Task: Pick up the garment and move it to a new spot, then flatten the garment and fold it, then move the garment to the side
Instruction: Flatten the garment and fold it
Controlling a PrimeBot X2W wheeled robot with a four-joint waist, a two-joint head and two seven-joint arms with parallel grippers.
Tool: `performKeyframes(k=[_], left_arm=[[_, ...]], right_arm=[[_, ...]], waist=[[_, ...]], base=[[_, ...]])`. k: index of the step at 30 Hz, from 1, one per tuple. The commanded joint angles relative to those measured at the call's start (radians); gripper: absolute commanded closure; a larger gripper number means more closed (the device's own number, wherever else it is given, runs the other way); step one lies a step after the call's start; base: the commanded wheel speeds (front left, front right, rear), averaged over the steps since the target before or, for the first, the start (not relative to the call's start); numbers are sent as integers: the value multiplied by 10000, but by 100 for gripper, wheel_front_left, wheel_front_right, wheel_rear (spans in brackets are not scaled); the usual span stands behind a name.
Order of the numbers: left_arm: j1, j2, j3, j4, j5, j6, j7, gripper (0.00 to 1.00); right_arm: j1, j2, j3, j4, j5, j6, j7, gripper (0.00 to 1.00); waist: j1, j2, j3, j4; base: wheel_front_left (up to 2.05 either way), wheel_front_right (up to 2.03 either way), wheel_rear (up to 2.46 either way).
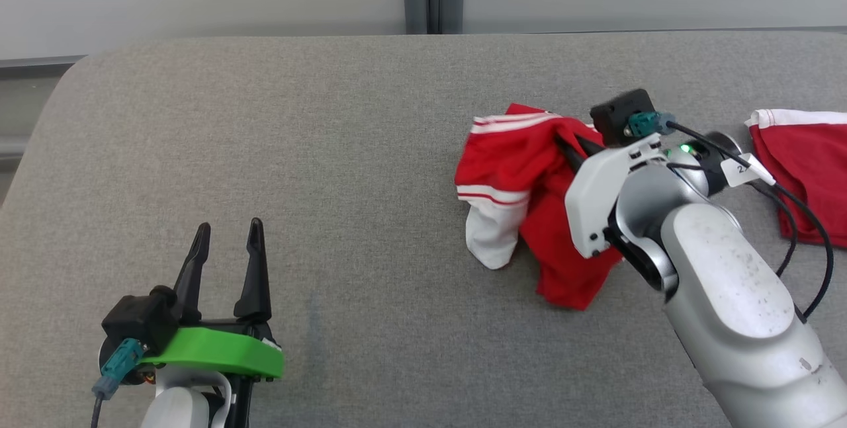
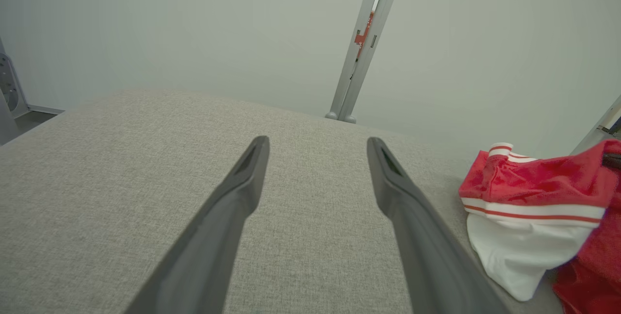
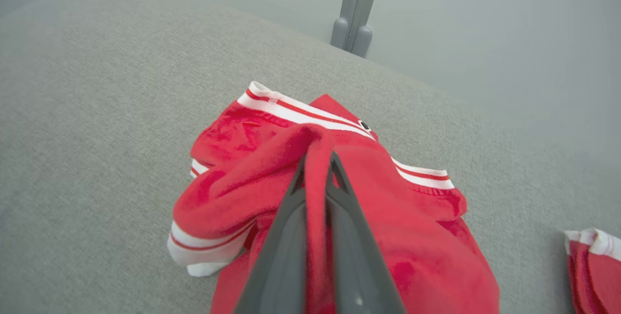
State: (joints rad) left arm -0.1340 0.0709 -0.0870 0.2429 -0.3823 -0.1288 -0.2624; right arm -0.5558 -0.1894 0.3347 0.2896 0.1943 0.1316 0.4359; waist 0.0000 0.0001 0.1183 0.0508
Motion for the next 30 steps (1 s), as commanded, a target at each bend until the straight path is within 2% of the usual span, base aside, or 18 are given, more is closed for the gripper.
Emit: performKeyframes(k=[1, 9, 14, 17, 22, 23, 24, 25, 30], left_arm=[[-158, 0, -4, 5, -17, -34, -30, 0], [-294, 38, -65, 15, 19, -34, -32, 0], [-292, 1, -125, 45, 26, -34, -30, 0], [-243, -10, -134, 39, 26, -34, -30, 0], [-211, -12, -86, -31, 22, -34, -30, 0], [-232, 4, -85, -35, 24, -34, -30, 0], [-271, 18, -91, -42, 29, -34, -30, 0], [-303, 39, -80, -57, 31, -34, -32, 0], [-431, 92, -45, -65, 69, -34, -30, 0]], right_arm=[[-357, 44, 52, -44, -4, -19, -361, 100], [-2027, 977, 264, 206, 622, -19, -1971, 100], [-2643, 1335, -786, 233, 1786, -19, -3410, 100], [-2213, 1380, -1228, 777, 1929, -19, -3354, 100], [-942, 1364, -2610, 2417, 716, -19, -3017, 100], [-722, 1359, -2822, 2712, 414, -19, -2943, 89], [-512, 1296, -3081, 2940, 20, -16, -3027, 20], [-396, 1268, -3289, 3058, -254, -17, -3148, 0], [187, 1266, -4259, 3193, -1396, -17, -3475, 0]], waist=[[0, -1, 34, -14], [0, -1, 147, 100], [0, -1, 134, 208], [0, -1, 111, 240], [0, -1, 248, 167], [0, -1, 295, 140], [0, -1, 343, 115], [0, -1, 392, 79], [0, -1, 498, -123]], base=[[0, 0, 0], [0, 0, 0], [0, 0, 0], [0, 0, 0], [0, 0, 0], [0, 0, 0], [0, 0, 0], [0, 0, 0], [0, 0, 0]])
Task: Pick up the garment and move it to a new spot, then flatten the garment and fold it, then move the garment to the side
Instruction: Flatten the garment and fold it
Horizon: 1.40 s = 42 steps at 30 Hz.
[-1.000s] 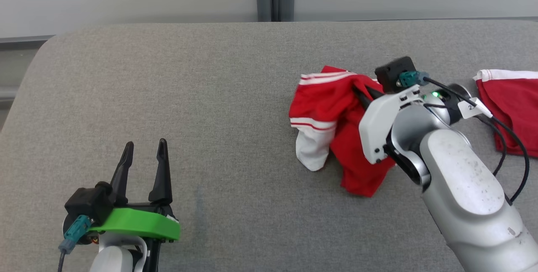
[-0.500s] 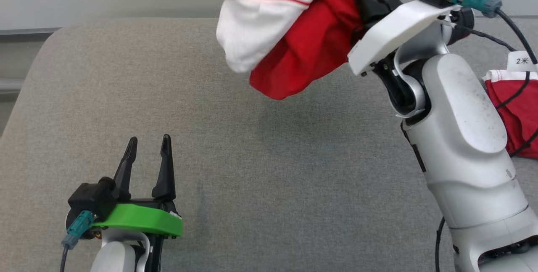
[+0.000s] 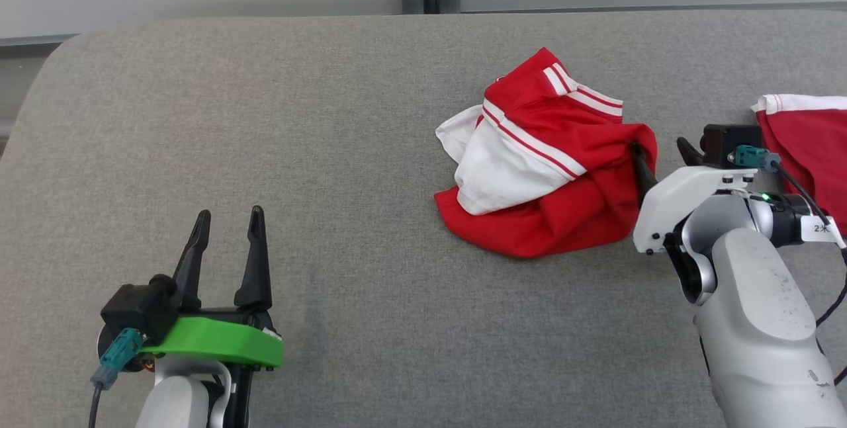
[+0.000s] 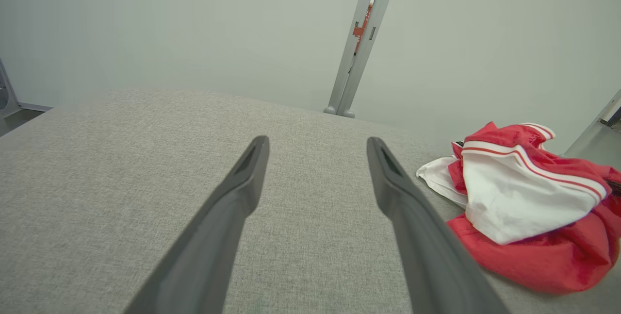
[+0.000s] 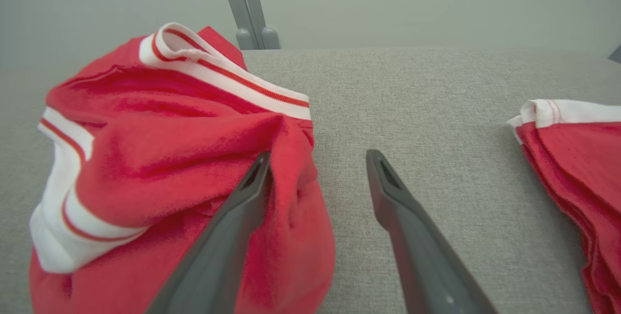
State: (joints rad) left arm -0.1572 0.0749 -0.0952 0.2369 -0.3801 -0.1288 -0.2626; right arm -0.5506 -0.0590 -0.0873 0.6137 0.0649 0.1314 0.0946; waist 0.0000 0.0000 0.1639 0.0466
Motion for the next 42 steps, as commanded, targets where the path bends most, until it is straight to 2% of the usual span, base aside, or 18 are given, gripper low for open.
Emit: performKeyframes(k=[1, 6, 11, 15, 25, 32, 38, 39, 40, 42], left_arm=[[-195, 55, 39, -3, 46, -34, -30, 0], [-129, 40, 51, 28, 57, -34, -28, 0], [-152, 2, -41, -9, 21, -34, -28, 0], [-253, -38, -166, -13, -28, -34, -30, 0], [-452, -107, -521, -28, -52, -34, -28, 0], [-482, -133, -569, -158, -33, -34, -28, 0], [-477, -144, -630, -198, 16, -35, -28, 0], [-479, -143, -638, -200, 22, -35, -28, 0], [-486, -143, -657, -199, 23, -35, -28, 0], [-490, -138, -648, -193, 25, -35, -28, 0]], right_arm=[[174, -41, -125, -156, -299, -15, -107, 0], [277, 9, 170, -960, -734, -15, 128, 0], [-43, 58, 1016, -2118, -119, -15, 940, 0], [-533, 64, 1405, -2395, 185, -15, 1834, 0], [-1880, 73, 1294, -858, 1183, -15, 3159, 0], [-2361, 70, 753, 47, 572, -15, 3151, 0], [-2574, 68, 844, 730, 1138, -15, 3370, 0], [-2632, 71, 915, 809, 1231, -15, 3319, 21], [-2678, 82, 1075, 829, 1425, -14, 3231, 100], [-2715, 83, 1404, 796, 1721, -14, 3120, 100]], waist=[[0, 0, 39, -120], [0, 0, -30, -240], [0, 0, 2, -180], [0, 0, 164, 46], [0, 0, 582, 1010], [0, 0, 710, 1277], [0, 0, 705, 1330], [0, 0, 708, 1336], [0, 0, 707, 1346], [0, 0, 701, 1332]], base=[[0, 0, 0], [0, 0, 0], [0, 0, 0], [0, 0, 0], [0, 0, 0], [0, 0, 0], [0, 0, 0], [0, 0, 0], [0, 0, 0], [0, 0, 0]])
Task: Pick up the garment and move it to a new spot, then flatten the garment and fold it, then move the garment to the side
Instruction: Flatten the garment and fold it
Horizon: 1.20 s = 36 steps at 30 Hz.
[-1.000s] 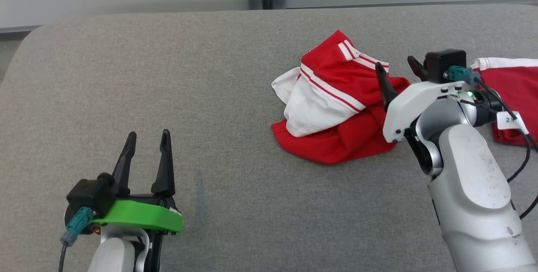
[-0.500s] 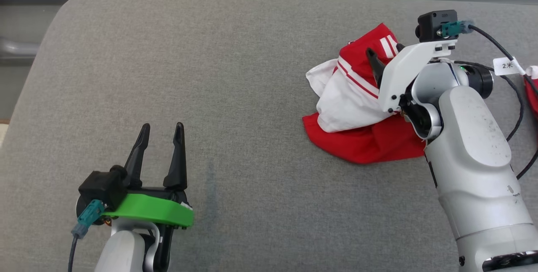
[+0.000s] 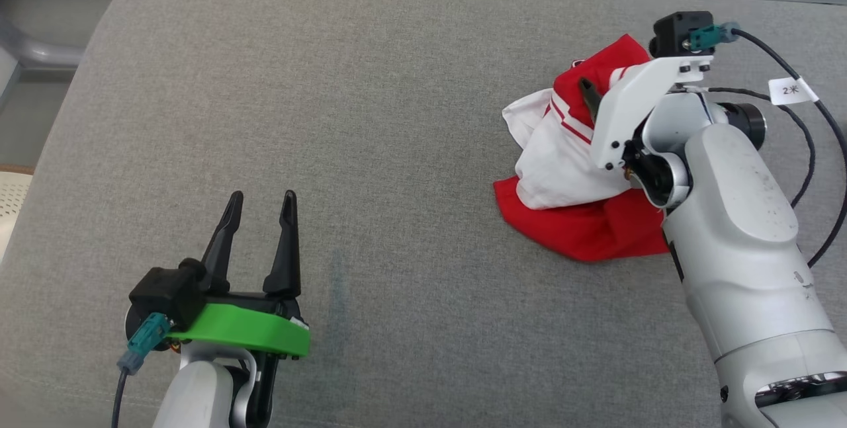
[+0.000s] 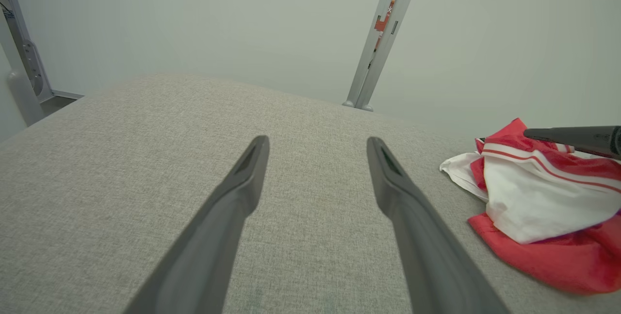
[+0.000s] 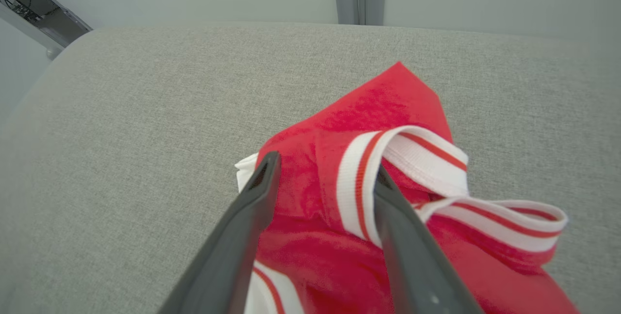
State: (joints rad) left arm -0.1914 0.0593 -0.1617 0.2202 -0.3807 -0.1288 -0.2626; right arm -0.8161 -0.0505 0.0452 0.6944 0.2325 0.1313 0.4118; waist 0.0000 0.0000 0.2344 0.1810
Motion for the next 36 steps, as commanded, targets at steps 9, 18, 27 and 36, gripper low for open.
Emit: performKeyframes(k=[9, 18, 27, 36], left_arm=[[162, 116, 376, -18, 85, -35, -30, 0], [179, 90, 570, -42, 76, -35, -28, 0], [-171, -6, 9, 36, -80, -35, -28, 0], [-107, -50, 24, 16, -64, -35, -28, 0]], right_arm=[[577, -385, 268, -1586, 370, -14, -1159, 100], [888, -540, 589, -4370, 1080, -9, -914, 100], [-740, -113, 2270, -4342, 2142, -7, -1332, 100], [-1965, -61, 1924, -4353, 2995, -11, -4090, 100]], waist=[[0, 0, -308, -591], [0, 0, -500, -1197], [0, 0, -280, -350], [0, 0, -271, 172]], base=[[0, 0, 0], [0, 0, 0], [0, 0, 0], [0, 0, 0]])
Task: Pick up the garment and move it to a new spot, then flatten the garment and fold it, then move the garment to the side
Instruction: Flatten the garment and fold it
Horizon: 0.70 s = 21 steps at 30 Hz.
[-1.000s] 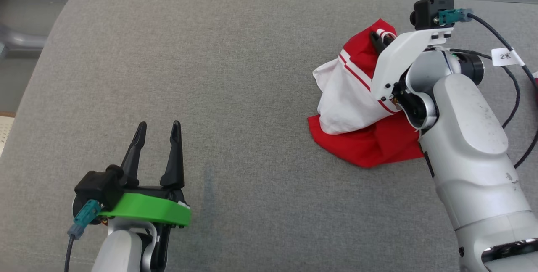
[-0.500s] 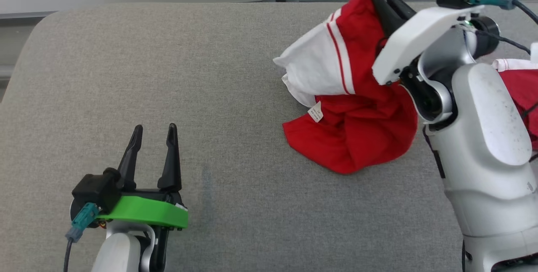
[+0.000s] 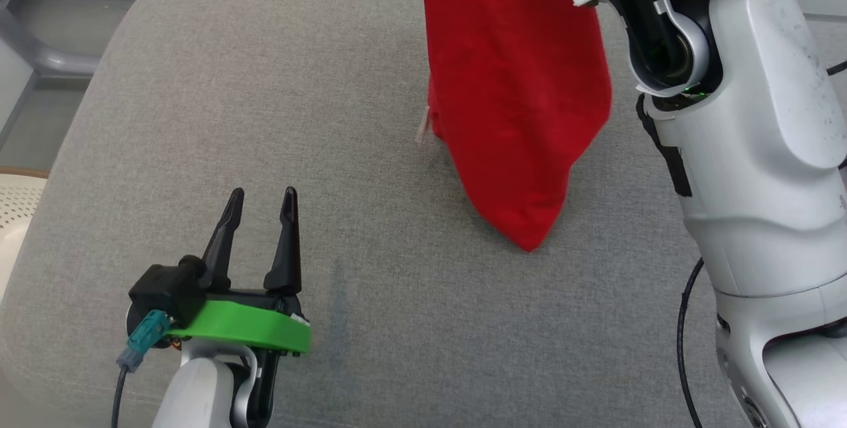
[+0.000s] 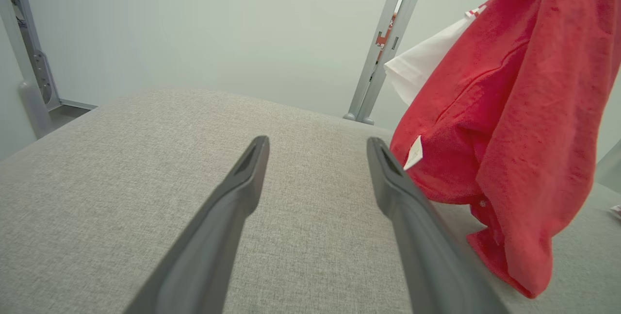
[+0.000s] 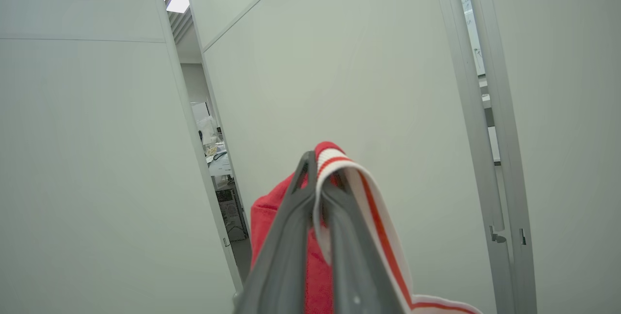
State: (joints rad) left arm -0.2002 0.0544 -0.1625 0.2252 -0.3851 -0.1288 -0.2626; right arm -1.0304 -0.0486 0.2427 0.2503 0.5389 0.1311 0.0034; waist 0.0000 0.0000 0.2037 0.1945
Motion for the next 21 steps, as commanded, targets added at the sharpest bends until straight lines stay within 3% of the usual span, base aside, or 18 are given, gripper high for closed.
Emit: performKeyframes(k=[1, 13, 16, 21], left_arm=[[33, 1, 102, -61, 6, -35, -28, 0], [-89, 89, 203, -112, 175, -35, -28, 0], [-86, 123, 189, -68, 165, -35, -28, 0], [-15, 154, 160, -28, 156, -35, -28, 0]], right_arm=[[387, -192, -246, 239, -215, -9, -7, 100], [4185, -1874, -1808, 1713, -1893, -7, 1140, 100], [4858, -1893, -1904, 1535, -1390, -6, 1539, 100], [5964, -2646, -1485, 901, -853, -12, 2516, 100]], waist=[[0, 0, 60, -32], [0, 0, 219, -1032], [0, 0, 156, -1216], [0, 0, 43, -1456]], base=[[0, 0, 0], [0, 0, 0], [0, 0, 0], [0, 0, 0]])
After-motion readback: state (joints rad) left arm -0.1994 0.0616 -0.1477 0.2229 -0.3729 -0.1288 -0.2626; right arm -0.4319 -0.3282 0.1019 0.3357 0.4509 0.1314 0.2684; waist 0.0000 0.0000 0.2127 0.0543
